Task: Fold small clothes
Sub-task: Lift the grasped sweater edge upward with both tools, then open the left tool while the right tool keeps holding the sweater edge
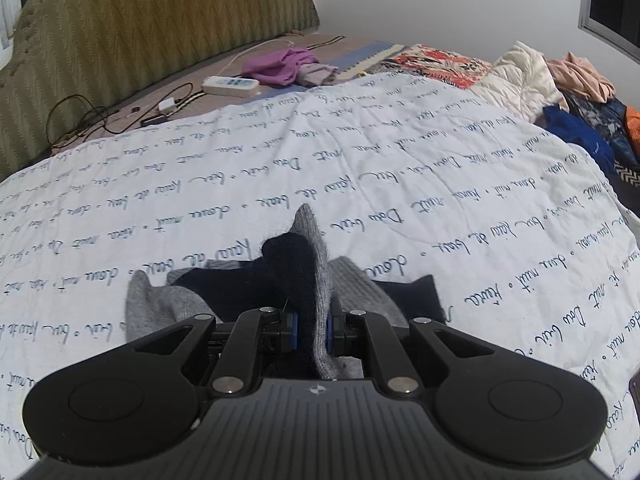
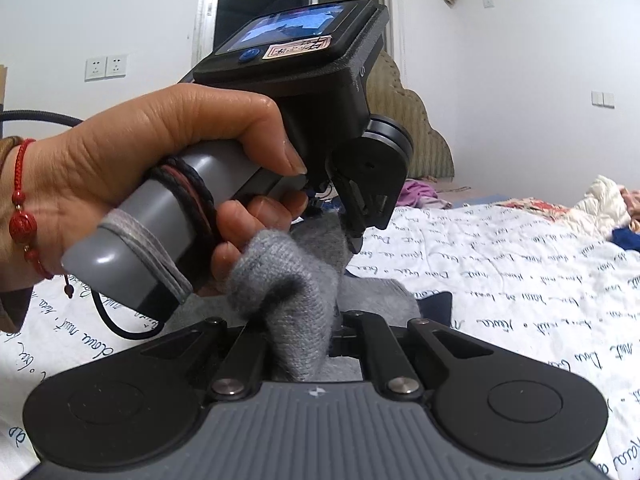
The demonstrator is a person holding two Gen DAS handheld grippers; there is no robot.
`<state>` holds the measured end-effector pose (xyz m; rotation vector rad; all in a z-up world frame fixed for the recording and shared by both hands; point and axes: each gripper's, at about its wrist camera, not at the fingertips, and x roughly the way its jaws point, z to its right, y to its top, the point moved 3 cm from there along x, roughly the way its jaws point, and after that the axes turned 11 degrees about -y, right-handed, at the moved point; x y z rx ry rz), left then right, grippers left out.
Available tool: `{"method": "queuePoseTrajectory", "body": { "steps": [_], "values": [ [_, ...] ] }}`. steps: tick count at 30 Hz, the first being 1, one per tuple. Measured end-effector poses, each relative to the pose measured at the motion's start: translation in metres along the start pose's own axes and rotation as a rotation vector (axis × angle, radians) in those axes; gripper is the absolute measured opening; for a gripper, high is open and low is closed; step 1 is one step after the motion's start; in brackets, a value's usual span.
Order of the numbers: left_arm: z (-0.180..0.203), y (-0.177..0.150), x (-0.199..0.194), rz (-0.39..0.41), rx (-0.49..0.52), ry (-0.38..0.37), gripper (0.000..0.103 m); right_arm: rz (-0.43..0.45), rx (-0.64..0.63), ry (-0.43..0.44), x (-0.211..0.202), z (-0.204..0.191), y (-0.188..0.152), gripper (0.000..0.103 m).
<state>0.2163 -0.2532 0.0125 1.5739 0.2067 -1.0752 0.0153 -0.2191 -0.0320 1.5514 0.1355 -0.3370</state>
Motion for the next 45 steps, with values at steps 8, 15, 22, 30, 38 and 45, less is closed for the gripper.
{"method": "queuePoseTrajectory", "body": {
  "steps": [8,15,22,30,38,45],
  "values": [
    [0.015,-0.006,0.019,-0.031,0.007,-0.013,0.011,-0.062,0.082,0.013,0.012,0.023,-0.004,0.006],
    [0.02,-0.013,0.03,-0.056,0.015,-0.023,0.012,-0.135,0.17,0.045,0.024,0.034,-0.007,0.006],
    [0.016,-0.012,0.034,-0.068,-0.033,-0.122,0.051,-0.2,0.25,0.077,0.036,0.043,-0.009,0.006],
    [-0.006,-0.002,-0.005,0.022,-0.039,-0.118,0.067,-0.295,0.371,0.126,0.049,0.064,-0.012,0.008],
    [-0.039,-0.042,-0.052,0.049,0.029,-0.03,0.071,-0.381,0.609,0.202,0.047,0.101,-0.024,0.024],
    [-0.043,-0.087,-0.063,-0.008,0.027,-0.075,0.071,-0.432,0.647,0.217,0.041,0.116,-0.043,0.024]
  ]
}}
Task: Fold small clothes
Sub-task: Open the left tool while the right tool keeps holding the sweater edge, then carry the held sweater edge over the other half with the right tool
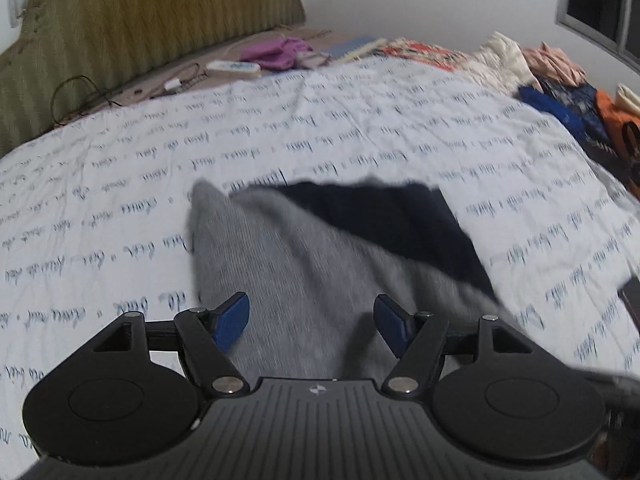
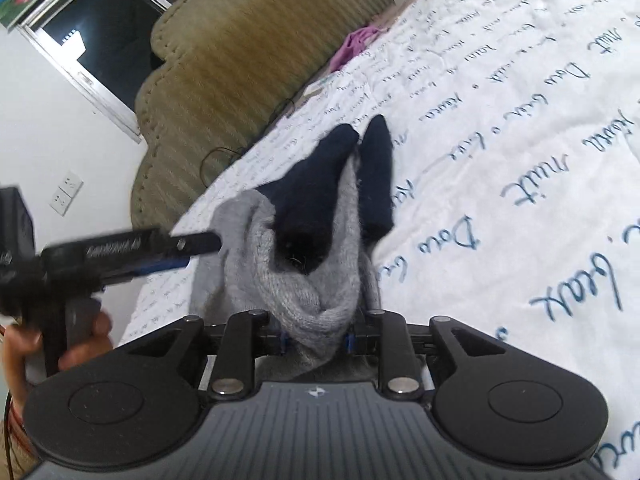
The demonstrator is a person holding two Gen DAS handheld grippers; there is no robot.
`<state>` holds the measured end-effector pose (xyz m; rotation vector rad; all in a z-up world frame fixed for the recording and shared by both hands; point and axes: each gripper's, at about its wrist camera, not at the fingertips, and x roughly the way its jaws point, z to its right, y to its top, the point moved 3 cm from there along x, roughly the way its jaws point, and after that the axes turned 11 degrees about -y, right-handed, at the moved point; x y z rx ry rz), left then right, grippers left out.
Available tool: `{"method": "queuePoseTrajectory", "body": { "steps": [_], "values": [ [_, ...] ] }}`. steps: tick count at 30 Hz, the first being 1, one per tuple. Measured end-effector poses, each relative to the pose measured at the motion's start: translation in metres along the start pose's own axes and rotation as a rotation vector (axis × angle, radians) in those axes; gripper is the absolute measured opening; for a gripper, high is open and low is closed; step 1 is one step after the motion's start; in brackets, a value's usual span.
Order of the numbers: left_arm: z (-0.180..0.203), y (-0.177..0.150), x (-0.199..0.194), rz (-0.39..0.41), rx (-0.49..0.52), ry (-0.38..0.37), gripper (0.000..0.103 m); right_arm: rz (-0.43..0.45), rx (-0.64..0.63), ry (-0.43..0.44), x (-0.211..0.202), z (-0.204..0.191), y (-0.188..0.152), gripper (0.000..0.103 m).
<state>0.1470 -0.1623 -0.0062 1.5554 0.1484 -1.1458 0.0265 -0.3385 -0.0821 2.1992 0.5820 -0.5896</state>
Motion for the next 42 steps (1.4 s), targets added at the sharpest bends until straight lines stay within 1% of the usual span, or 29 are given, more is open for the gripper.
{"method": "queuePoseTrajectory", "body": {
  "steps": [2,4,6,9,11,13,16,18,19,21,22,23,24,25,27,28,29,31,32,33,35,36,37,39,42],
  "values": [
    [0.004,-0.009,-0.003,-0.004,0.026,0.006,0.071,0.007,-0.019,-0.007,-0.01,0.001,0.003,0.024],
    [0.008,-0.015,-0.007,0.004,0.058,0.018,0.071,0.046,-0.033,-0.04,-0.019,0.002,0.011,0.026],
    [0.01,-0.018,-0.01,0.013,0.079,0.025,0.071,0.101,-0.036,-0.03,-0.029,0.0,0.026,0.026],
    [0.019,-0.021,-0.012,0.019,0.094,0.007,0.071,0.125,-0.036,-0.012,-0.018,-0.005,0.057,0.026],
    [0.024,-0.024,-0.011,0.016,0.103,-0.006,0.071,0.076,-0.028,0.008,0.004,-0.006,0.075,0.026],
    [0.028,-0.028,-0.009,0.011,0.107,-0.01,0.071,0.014,0.009,0.037,0.028,-0.002,0.085,0.027],
    [0.028,-0.035,-0.006,-0.003,0.101,-0.025,0.071,-0.068,0.059,0.051,0.056,0.002,0.088,0.028],
    [0.026,-0.038,-0.004,-0.01,0.091,-0.026,0.071,-0.088,0.067,0.046,0.061,-0.002,0.087,0.034],
    [0.025,-0.039,-0.002,-0.013,0.085,-0.026,0.071,-0.094,0.072,0.061,0.065,-0.004,0.088,0.034],
    [0.023,-0.04,0.0,-0.014,0.068,-0.029,0.071,-0.104,0.098,0.097,0.075,-0.002,0.088,0.034],
    [0.023,-0.04,0.0,-0.014,0.059,-0.029,0.071,-0.107,0.107,0.102,0.08,-0.002,0.089,0.03],
    [0.023,-0.04,0.0,-0.011,0.051,-0.027,0.071,-0.098,0.099,0.094,0.083,-0.004,0.091,0.023],
    [0.023,-0.04,0.0,-0.008,0.048,-0.025,0.071,-0.084,0.071,0.069,0.084,-0.006,0.093,0.008],
    [0.023,-0.041,-0.001,-0.006,0.048,-0.024,0.071,-0.061,0.033,0.038,0.082,-0.009,0.095,0.007],
    [0.024,-0.042,-0.003,-0.004,0.052,-0.022,0.071,0.015,-0.058,-0.043,0.074,-0.016,0.1,0.006],
    [0.023,-0.043,-0.003,-0.005,0.053,-0.021,0.071,0.049,-0.087,-0.083,0.07,-0.017,0.103,0.006],
    [0.022,-0.044,-0.003,-0.009,0.051,-0.021,0.071,0.062,-0.095,-0.103,0.069,-0.016,0.106,0.006],
    [0.02,-0.046,-0.001,-0.018,0.043,-0.022,0.071,0.032,-0.117,-0.103,0.073,-0.016,0.105,0.007],
    [0.019,-0.047,-0.001,-0.019,0.038,-0.019,0.071,0.005,-0.146,-0.12,0.077,-0.019,0.103,0.007],
    [0.018,-0.048,-0.001,-0.018,0.032,-0.02,0.071,-0.004,-0.17,-0.145,0.077,-0.02,0.101,0.01],
    [0.016,-0.049,-0.003,-0.016,0.021,-0.025,0.071,0.046,-0.179,-0.202,0.063,-0.021,0.097,0.016],
    [0.016,-0.05,-0.004,-0.015,0.018,-0.026,0.071,0.081,-0.169,-0.222,0.054,-0.021,0.096,0.02],
    [0.015,-0.05,-0.004,-0.016,0.017,-0.024,0.071,0.116,-0.165,-0.237,0.042,-0.021,0.094,0.022],
    [0.016,-0.051,-0.005,-0.017,0.019,-0.022,0.071,0.167,-0.201,-0.234,0.02,-0.028,0.087,0.023],
    [0.018,-0.052,-0.006,-0.015,0.02,-0.021,0.071,0.165,-0.311,-0.181,-0.004,-0.045,0.069,0.024]
  ]
}}
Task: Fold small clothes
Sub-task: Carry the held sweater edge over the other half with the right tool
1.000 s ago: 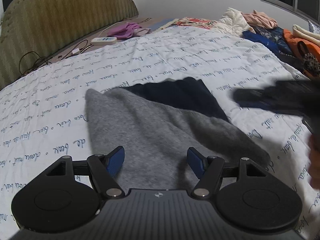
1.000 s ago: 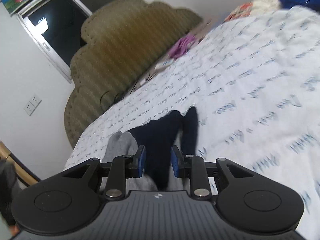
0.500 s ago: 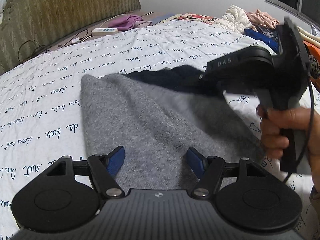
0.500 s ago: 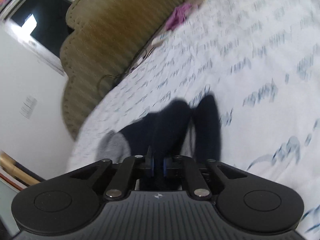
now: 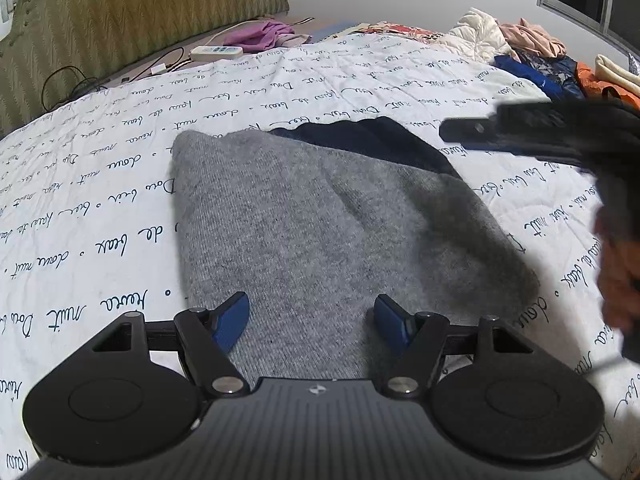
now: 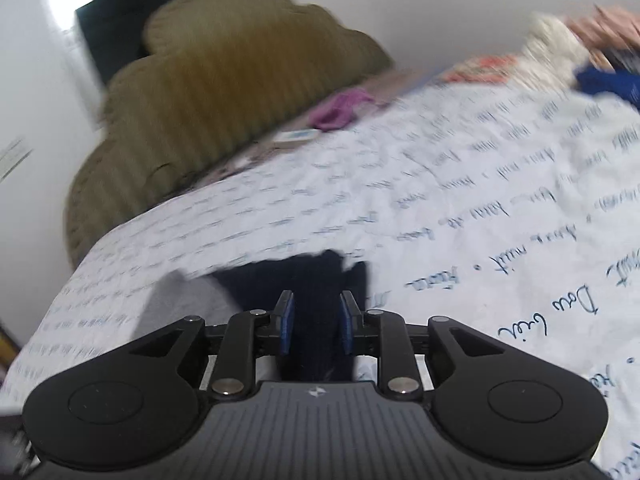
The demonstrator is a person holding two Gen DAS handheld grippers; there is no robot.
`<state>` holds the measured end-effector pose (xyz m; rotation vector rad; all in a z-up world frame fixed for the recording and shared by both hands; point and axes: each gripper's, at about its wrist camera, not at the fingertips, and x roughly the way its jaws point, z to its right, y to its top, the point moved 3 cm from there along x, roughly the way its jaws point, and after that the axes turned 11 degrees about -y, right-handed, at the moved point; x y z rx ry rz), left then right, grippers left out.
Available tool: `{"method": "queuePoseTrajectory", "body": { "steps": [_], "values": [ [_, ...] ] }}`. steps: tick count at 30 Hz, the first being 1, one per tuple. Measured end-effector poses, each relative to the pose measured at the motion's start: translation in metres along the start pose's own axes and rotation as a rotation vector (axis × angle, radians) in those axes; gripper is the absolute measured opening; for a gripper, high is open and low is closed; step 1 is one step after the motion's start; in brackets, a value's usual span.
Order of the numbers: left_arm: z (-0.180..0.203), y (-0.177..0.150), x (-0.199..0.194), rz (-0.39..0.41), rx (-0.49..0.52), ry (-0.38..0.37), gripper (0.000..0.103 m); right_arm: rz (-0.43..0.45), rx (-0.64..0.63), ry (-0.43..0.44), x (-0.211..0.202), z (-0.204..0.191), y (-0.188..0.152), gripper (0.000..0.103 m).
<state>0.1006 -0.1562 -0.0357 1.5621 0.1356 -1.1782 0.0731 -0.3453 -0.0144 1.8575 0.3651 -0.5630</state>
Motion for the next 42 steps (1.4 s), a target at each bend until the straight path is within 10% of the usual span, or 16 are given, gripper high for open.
{"method": "queuePoseTrajectory", "body": {
  "steps": [6,21,27,36,38,40,42],
  "values": [
    [0.003,-0.005,-0.001,-0.005,0.001,0.003,0.072,-0.129,-0.127,0.008,0.005,-0.014,-0.033,0.057],
    [-0.009,-0.008,-0.015,0.034,-0.018,-0.006,0.074,-0.175,-0.008,0.03,0.003,0.01,-0.051,0.076],
    [-0.061,-0.002,-0.016,0.076,-0.198,-0.056,0.084,-0.255,0.045,0.116,0.023,0.024,-0.047,0.084],
    [-0.082,-0.024,0.006,0.052,-0.337,-0.284,0.082,-0.315,0.117,0.349,0.042,0.012,-0.053,0.083],
    [-0.077,-0.022,0.01,0.047,-0.337,-0.322,0.065,-0.313,0.114,0.343,0.049,0.005,-0.054,0.074],
    [-0.074,-0.022,0.012,0.037,-0.317,-0.305,0.04,-0.339,0.123,0.318,0.053,0.002,-0.056,0.035],
    [-0.077,-0.023,0.012,0.039,-0.302,-0.276,0.024,-0.344,0.149,0.32,0.055,0.003,-0.058,0.03]
  ]
}}
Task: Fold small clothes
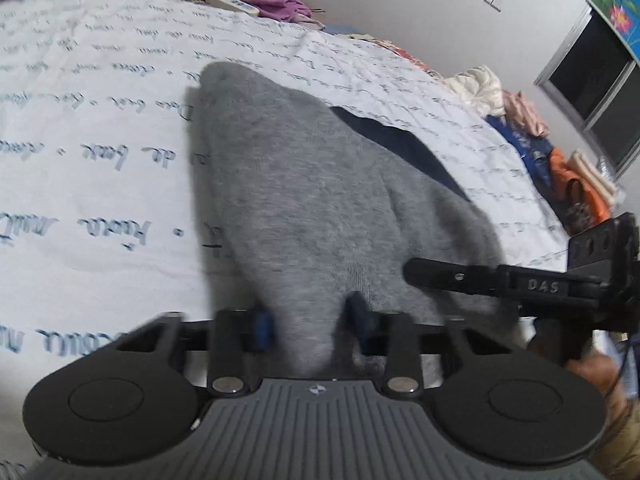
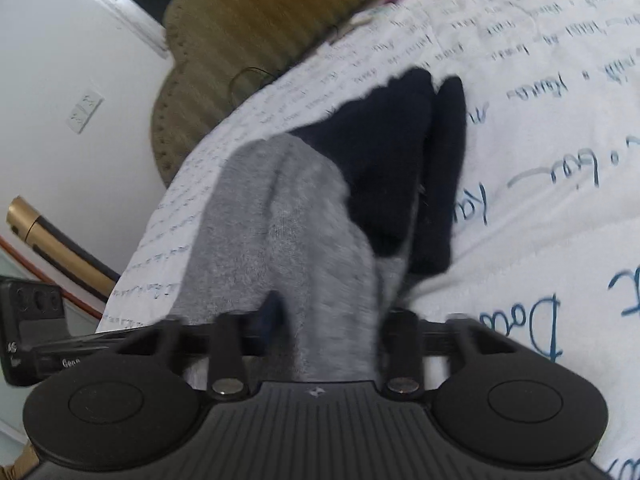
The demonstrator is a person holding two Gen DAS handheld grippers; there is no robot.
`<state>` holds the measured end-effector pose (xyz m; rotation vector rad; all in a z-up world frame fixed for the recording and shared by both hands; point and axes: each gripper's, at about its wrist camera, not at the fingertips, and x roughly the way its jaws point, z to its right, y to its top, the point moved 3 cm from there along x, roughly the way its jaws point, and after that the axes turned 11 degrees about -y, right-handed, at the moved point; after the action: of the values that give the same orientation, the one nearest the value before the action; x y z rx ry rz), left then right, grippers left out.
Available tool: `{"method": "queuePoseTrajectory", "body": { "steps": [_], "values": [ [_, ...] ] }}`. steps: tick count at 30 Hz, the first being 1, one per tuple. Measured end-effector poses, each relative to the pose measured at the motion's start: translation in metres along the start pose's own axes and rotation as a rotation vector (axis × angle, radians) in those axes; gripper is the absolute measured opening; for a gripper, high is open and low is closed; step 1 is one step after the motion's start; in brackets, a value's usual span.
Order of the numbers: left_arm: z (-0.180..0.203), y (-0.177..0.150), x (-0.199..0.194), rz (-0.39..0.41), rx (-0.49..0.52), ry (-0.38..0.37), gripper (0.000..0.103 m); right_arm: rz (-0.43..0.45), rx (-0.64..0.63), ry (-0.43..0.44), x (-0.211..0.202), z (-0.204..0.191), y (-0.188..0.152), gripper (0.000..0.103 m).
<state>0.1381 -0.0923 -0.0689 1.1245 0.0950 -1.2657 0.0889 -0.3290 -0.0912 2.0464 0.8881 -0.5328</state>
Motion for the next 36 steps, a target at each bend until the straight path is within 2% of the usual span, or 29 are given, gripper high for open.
{"method": "queuePoseTrajectory", "body": {
  "steps": [1,4,8,9,11,12,14,16,17,18,19,22,24,26,27,28,29,34,36],
  "values": [
    [-0.002,0.001,-0.002,0.002,-0.007,0.0,0.02,-0.002,0.018,0.004,0.0,0.001,0.001,0.025],
    [-0.002,0.005,-0.013,0.027,-0.016,-0.001,0.014,0.004,0.038,0.017,-0.003,-0.005,0.001,0.019],
    [0.008,0.004,-0.035,0.073,0.037,0.051,0.013,0.025,0.037,0.078,-0.018,-0.02,-0.003,0.017],
    [0.008,0.003,-0.038,0.074,0.046,0.059,0.013,0.029,0.011,0.046,-0.019,-0.024,-0.005,0.017],
    [0.004,-0.002,-0.035,0.044,0.034,0.077,0.015,0.017,-0.041,-0.07,-0.015,-0.027,-0.009,0.02],
    [0.002,-0.005,-0.032,0.028,0.021,0.095,0.019,0.009,-0.048,-0.109,-0.012,-0.025,-0.011,0.021],
    [0.004,-0.01,-0.034,0.033,0.03,0.129,0.032,0.024,-0.033,-0.13,-0.016,-0.025,-0.016,0.023],
    [0.01,-0.014,-0.041,0.066,0.063,0.181,0.051,0.068,-0.068,-0.195,-0.03,-0.033,-0.021,0.031],
    [0.012,-0.016,-0.045,0.081,0.076,0.211,0.057,0.102,-0.103,-0.246,-0.038,-0.039,-0.025,0.034],
    [0.014,-0.018,-0.047,0.099,0.079,0.235,0.066,0.136,-0.137,-0.29,-0.045,-0.045,-0.029,0.043],
    [0.014,-0.021,-0.049,0.108,0.075,0.248,0.068,0.171,-0.168,-0.326,-0.051,-0.051,-0.034,0.054],
    [0.014,-0.028,-0.045,0.095,0.053,0.281,0.069,0.196,-0.239,-0.39,-0.054,-0.06,-0.05,0.068],
    [0.015,-0.033,-0.044,0.094,0.051,0.309,0.071,0.169,-0.259,-0.447,-0.047,-0.058,-0.059,0.069],
    [0.019,-0.036,-0.045,0.103,0.059,0.326,0.071,0.184,-0.26,-0.485,-0.048,-0.064,-0.065,0.07],
    [0.02,-0.037,-0.047,0.112,0.066,0.338,0.072,0.197,-0.257,-0.496,-0.051,-0.067,-0.067,0.076],
    [0.022,-0.04,-0.049,0.116,0.071,0.349,0.074,0.209,-0.254,-0.503,-0.053,-0.07,-0.069,0.084],
    [0.022,-0.041,-0.05,0.118,0.072,0.357,0.074,0.217,-0.253,-0.505,-0.054,-0.074,-0.072,0.086],
    [0.026,-0.05,-0.057,0.121,0.067,0.37,0.076,0.203,-0.261,-0.525,-0.058,-0.085,-0.083,0.089],
    [0.028,-0.054,-0.059,0.12,0.077,0.386,0.078,0.2,-0.259,-0.539,-0.061,-0.088,-0.088,0.093]
  ]
}}
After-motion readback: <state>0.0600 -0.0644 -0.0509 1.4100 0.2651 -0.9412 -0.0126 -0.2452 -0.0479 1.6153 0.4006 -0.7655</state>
